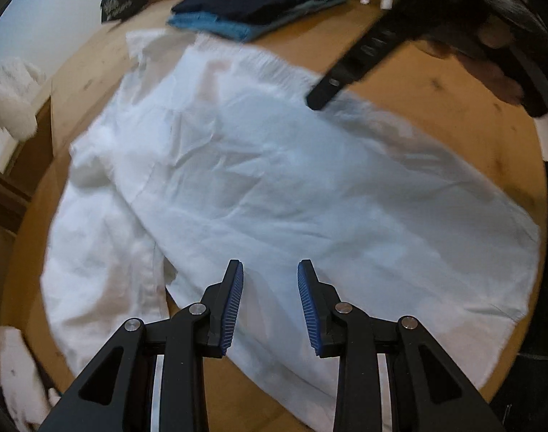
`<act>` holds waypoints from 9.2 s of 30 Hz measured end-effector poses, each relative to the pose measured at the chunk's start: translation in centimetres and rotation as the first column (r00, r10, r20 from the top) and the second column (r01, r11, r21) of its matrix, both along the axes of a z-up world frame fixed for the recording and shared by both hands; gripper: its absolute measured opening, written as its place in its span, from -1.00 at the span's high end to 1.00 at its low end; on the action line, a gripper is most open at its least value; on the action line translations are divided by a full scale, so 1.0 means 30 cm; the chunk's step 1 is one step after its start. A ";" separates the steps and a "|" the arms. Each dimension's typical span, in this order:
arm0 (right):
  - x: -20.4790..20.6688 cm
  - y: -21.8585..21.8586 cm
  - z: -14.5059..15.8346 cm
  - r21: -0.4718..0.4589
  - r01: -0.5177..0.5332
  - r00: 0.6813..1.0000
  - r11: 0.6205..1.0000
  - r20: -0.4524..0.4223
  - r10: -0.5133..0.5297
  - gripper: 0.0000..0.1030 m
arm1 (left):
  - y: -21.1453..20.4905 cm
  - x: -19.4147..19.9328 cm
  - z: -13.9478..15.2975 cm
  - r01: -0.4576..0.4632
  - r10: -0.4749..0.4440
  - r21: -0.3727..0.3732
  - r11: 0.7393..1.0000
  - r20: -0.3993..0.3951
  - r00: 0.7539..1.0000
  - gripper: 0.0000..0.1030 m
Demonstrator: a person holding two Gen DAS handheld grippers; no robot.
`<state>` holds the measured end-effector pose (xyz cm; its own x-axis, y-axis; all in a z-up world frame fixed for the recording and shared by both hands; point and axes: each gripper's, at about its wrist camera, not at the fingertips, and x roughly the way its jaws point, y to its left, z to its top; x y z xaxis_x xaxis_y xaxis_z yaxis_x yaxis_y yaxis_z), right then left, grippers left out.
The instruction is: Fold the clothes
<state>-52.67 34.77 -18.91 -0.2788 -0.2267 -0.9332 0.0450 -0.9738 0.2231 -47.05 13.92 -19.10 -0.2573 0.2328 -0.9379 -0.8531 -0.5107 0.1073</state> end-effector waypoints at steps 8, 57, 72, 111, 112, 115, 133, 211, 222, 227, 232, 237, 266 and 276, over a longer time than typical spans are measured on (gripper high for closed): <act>0.012 -0.020 0.057 0.232 -0.017 0.997 0.973 -0.070 0.034 0.80 | -0.066 0.006 -0.004 0.004 -0.005 0.033 0.999 0.026 1.000 0.33; 1.153 -0.210 0.026 0.109 -0.304 0.950 0.946 -0.034 0.309 0.41 | -0.258 0.479 0.011 -0.191 0.149 0.139 0.972 0.266 0.952 0.28; 1.205 -0.235 0.007 0.075 -0.277 0.958 0.958 -0.051 0.281 0.41 | -0.254 0.477 0.143 -0.200 0.138 0.260 0.945 0.237 0.962 0.97; 1.419 -0.073 0.024 0.006 -0.017 0.996 1.000 -0.088 0.017 0.41 | -0.340 0.499 0.166 -0.230 0.172 0.294 0.928 0.210 0.963 0.97; 1.425 -0.070 0.032 0.012 -0.015 0.995 1.000 -0.094 0.016 0.41 | -0.346 0.498 0.159 -0.235 0.177 0.292 0.927 0.211 0.961 0.97; 1.413 -0.083 0.068 0.046 -0.021 0.991 0.999 -0.127 0.027 0.41 | -0.348 0.504 0.152 -0.234 0.178 0.290 0.928 0.207 0.962 0.97; 1.266 -0.273 -0.004 -0.077 -0.056 0.972 0.995 -0.231 0.037 0.83 | -0.303 0.495 0.273 -0.189 0.147 0.319 0.929 0.150 0.978 0.97; 1.319 -0.135 0.041 0.344 0.001 0.987 0.939 -0.151 0.054 0.83 | -0.195 -0.131 0.064 -0.322 0.259 0.320 0.891 0.223 0.940 1.00; 1.322 -0.071 0.073 0.221 -0.037 0.998 0.975 -0.045 0.048 0.83 | -0.273 -0.110 0.094 -0.370 0.309 0.302 0.878 0.231 0.922 0.67; 1.317 0.039 0.253 -0.030 -0.017 0.993 0.999 -0.114 0.014 0.80 | -0.243 0.128 0.185 -0.233 0.175 0.343 0.910 0.190 0.966 0.43; 1.193 -0.049 0.231 0.129 -0.094 0.980 0.987 -0.166 0.115 0.53 | -0.138 0.362 0.075 -0.095 0.028 0.267 0.959 0.246 0.969 0.43; 1.158 -0.113 0.078 0.242 -0.157 0.983 0.958 -0.053 0.174 0.53 | -0.123 0.473 0.004 -0.054 -0.015 0.239 0.969 0.279 0.960 0.35; 0.660 -0.221 0.121 0.338 -0.236 0.958 0.911 -0.074 0.276 0.30 | -0.931 0.374 0.166 -0.552 0.542 0.311 0.774 0.126 0.831 0.10; 0.724 -0.567 0.095 0.307 -0.448 0.875 0.839 -0.040 0.482 0.23 | -1.071 0.176 0.020 -0.722 0.660 0.296 0.625 0.294 0.692 0.10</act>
<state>-30.94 17.77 -16.07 -0.3117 -0.0903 -0.9459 0.5164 -0.8517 -0.0889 -41.78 -18.23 -18.50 -0.3572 0.3668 -0.8590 -0.2203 -0.9268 -0.3042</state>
